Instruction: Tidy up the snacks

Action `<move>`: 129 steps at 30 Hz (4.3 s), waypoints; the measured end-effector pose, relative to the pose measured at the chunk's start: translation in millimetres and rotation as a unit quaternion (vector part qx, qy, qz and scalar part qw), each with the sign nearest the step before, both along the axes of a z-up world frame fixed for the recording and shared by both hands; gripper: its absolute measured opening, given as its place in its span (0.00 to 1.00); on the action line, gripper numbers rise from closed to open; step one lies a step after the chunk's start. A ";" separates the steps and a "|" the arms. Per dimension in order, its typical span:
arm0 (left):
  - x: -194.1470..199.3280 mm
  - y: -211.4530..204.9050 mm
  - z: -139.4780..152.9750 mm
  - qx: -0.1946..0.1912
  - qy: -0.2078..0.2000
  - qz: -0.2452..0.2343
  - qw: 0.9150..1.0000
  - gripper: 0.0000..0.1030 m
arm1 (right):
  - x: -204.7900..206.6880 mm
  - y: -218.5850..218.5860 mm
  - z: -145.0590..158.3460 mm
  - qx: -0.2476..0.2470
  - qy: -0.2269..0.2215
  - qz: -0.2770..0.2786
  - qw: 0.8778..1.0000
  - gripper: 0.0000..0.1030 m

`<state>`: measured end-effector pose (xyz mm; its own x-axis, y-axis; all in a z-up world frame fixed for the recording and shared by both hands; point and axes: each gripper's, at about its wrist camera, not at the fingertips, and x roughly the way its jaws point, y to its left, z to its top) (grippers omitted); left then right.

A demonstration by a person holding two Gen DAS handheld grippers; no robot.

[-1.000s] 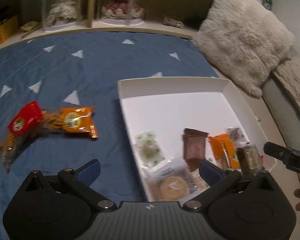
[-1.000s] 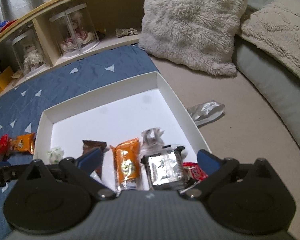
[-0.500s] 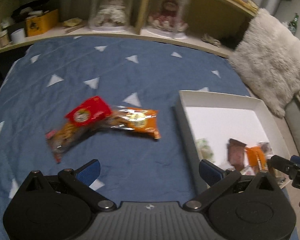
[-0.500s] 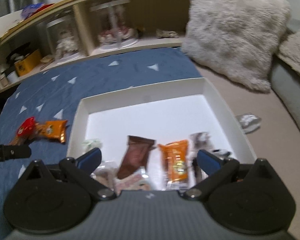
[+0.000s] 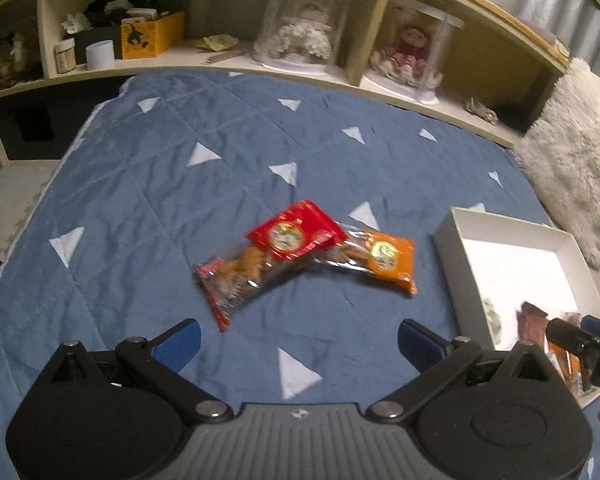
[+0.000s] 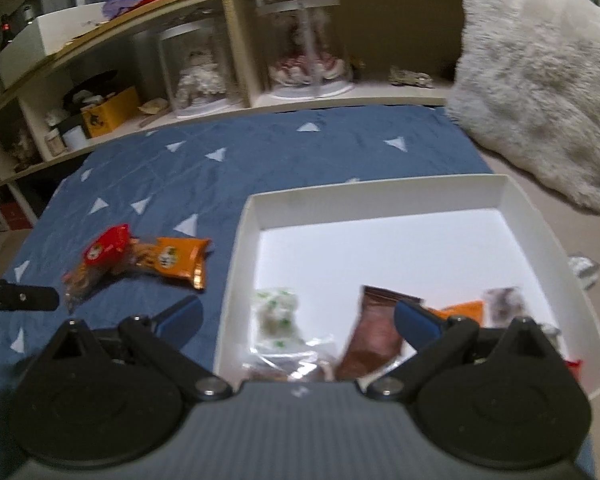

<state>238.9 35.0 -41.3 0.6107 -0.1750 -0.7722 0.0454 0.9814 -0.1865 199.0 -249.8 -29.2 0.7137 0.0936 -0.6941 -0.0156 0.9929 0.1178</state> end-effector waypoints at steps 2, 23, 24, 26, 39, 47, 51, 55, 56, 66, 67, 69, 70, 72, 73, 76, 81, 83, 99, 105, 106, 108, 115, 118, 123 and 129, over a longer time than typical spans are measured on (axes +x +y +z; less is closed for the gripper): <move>3.4 6.8 -3.8 -0.001 -0.006 0.003 1.000 1.00 | 4.0 9.4 -2.7 0.003 -0.006 0.014 1.000 0.99; 68.8 29.3 -45.9 -0.015 -0.024 -0.008 1.000 1.00 | 85.9 78.3 -24.9 -0.077 -0.056 0.092 0.991 0.99; 71.8 29.3 -48.0 -0.019 -0.029 -0.013 0.999 1.00 | 92.6 76.3 -26.6 -0.075 -0.050 0.087 0.992 0.99; 77.8 30.1 -53.9 -0.034 -0.038 -0.022 0.998 1.00 | 105.2 71.1 -28.7 -0.059 -0.041 0.086 0.994 0.95; 90.0 21.0 -69.4 -0.138 0.034 -0.124 0.982 1.00 | 141.2 55.7 -43.0 0.013 -0.013 0.087 0.996 0.66; 81.3 8.1 -63.3 -0.082 0.020 -0.100 0.991 0.96 | 141.6 59.5 -39.6 0.016 -0.024 0.099 0.995 0.64; 78.5 6.2 -61.4 -0.039 0.019 -0.086 0.995 0.69 | 146.1 68.7 -40.2 -0.012 -0.028 0.098 0.995 0.58; 79.2 5.8 -60.1 -0.015 0.018 -0.087 0.996 0.59 | 149.9 70.6 -41.4 -0.032 -0.040 0.079 0.996 0.47; 78.6 5.9 -59.3 -0.009 0.020 -0.089 0.996 0.58 | 150.0 69.7 -40.6 -0.033 -0.046 0.076 0.995 0.41; 56.6 31.0 -50.1 0.003 0.064 -0.013 0.998 0.52 | 164.6 80.8 -43.0 -0.007 -0.045 0.127 0.991 0.10; 53.9 38.4 -50.4 -0.001 0.070 0.009 0.997 0.52 | 166.1 84.0 -46.7 -0.009 -0.039 0.133 0.990 0.10; 47.4 50.1 -52.6 -0.001 0.086 0.036 0.996 0.52 | 166.5 89.7 -52.4 -0.015 -0.030 0.140 0.990 0.10; 44.0 53.3 -54.2 0.004 0.093 0.043 0.995 0.52 | 167.1 91.6 -55.3 -0.019 -0.024 0.144 0.989 0.10; 38.5 54.0 -54.4 0.005 0.101 0.048 0.994 0.52 | 167.9 96.4 -61.6 -0.036 -0.008 0.153 0.988 0.10; 36.3 52.6 -53.9 0.002 0.102 0.048 0.994 0.52 | 166.7 98.8 -65.0 -0.044 0.002 0.157 0.987 0.10; 31.8 43.4 -49.8 -0.001 0.096 0.036 0.995 0.58 | 164.8 103.1 -69.0 -0.065 0.024 0.174 0.982 0.09; 27.3 37.1 -46.3 0.006 0.086 0.024 0.996 0.59 | 148.6 113.0 -71.6 -0.077 0.082 0.228 0.967 0.09; 27.3 38.4 -46.7 0.002 0.086 0.023 0.996 0.59 | 139.9 116.2 -68.9 -0.074 0.108 0.256 0.958 0.10; 39.1 18.5 -54.2 0.128 0.082 -0.075 0.985 0.59 | 119.3 137.5 -48.3 0.000 0.046 0.171 0.984 0.65; 47.7 20.8 -61.2 0.140 0.089 -0.087 0.982 0.56 | 129.6 138.1 -72.1 0.009 0.074 0.173 0.982 0.62; 48.6 20.8 -62.0 0.140 0.089 -0.086 0.982 0.56 | 130.3 138.2 -74.5 0.010 0.074 0.173 0.982 0.61; 49.4 19.2 -63.3 0.140 0.090 -0.087 0.982 0.54 | 131.7 138.7 -76.8 0.007 0.071 0.176 0.982 0.58; 48.7 22.8 -65.4 0.117 0.088 -0.076 0.986 0.44 | 132.5 145.2 -76.5 -0.022 0.064 0.198 0.978 0.43; 47.5 27.8 -63.2 0.101 0.082 -0.057 0.990 0.42 | 130.3 146.2 -74.3 -0.031 0.065 0.202 0.977 0.40; 38.0 27.0 -40.7 0.086 0.037 -0.022 0.995 0.41 | 125.6 141.0 -66.8 -0.016 0.066 0.202 0.977 0.38; 25.7 22.5 -14.9 0.051 0.003 -0.014 0.999 0.41 | 110.9 127.3 -40.3 -0.002 0.044 0.187 0.981 0.38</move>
<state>264.5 57.5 -56.2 0.6016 -0.1125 -0.7908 0.0727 0.9936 -0.0861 309.9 -122.5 -69.5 0.5671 0.3350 -0.7524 -0.3690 0.9201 0.1315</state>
